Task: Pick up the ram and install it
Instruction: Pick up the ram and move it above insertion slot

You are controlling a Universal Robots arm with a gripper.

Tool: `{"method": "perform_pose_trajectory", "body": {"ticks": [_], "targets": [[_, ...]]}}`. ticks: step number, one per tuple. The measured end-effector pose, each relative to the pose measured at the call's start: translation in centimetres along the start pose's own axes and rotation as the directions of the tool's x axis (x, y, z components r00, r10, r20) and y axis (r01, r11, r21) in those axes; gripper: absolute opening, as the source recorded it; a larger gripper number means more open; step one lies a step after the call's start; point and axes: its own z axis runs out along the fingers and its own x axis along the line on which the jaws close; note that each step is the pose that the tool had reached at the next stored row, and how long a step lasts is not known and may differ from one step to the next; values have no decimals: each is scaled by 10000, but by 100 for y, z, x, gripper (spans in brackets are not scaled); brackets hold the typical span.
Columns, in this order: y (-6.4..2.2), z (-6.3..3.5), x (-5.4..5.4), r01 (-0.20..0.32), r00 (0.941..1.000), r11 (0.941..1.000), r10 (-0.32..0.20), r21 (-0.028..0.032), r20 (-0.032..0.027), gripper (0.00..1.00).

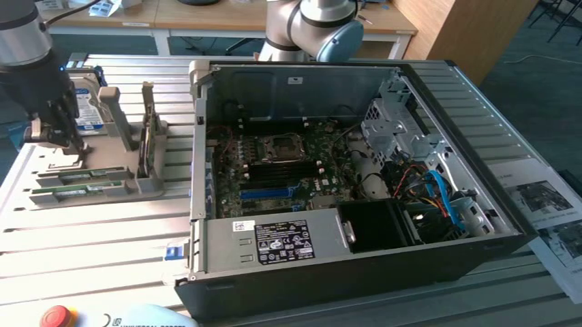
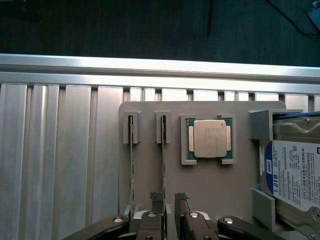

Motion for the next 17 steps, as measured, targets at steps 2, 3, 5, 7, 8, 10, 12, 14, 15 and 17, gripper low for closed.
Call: {"method": "perform_pose_trajectory", "body": {"ticks": [2,3,5,7,8,10,12,14,15,17], "targets": [[0,-2,31,-1,10000,10000,1,-1,-1,24],[-1,-1,46,0,10000,10000,0,0,0,24],[-1,-2,76,-2,10000,10000,2,0,0,24],[-1,-3,105,-3,10000,10000,3,-1,0,24],[-1,-4,120,-5,10000,10000,5,-1,0,24],[-2,-4,149,-8,10000,10000,8,0,0,24],[-2,-5,176,-10,10000,10000,10,-1,0,24],[-3,-5,201,-13,10000,10000,13,0,0,24],[-3,-6,215,-15,10000,10000,15,0,0,24],[-4,-6,238,-16,10000,10000,16,0,0,24]]}}
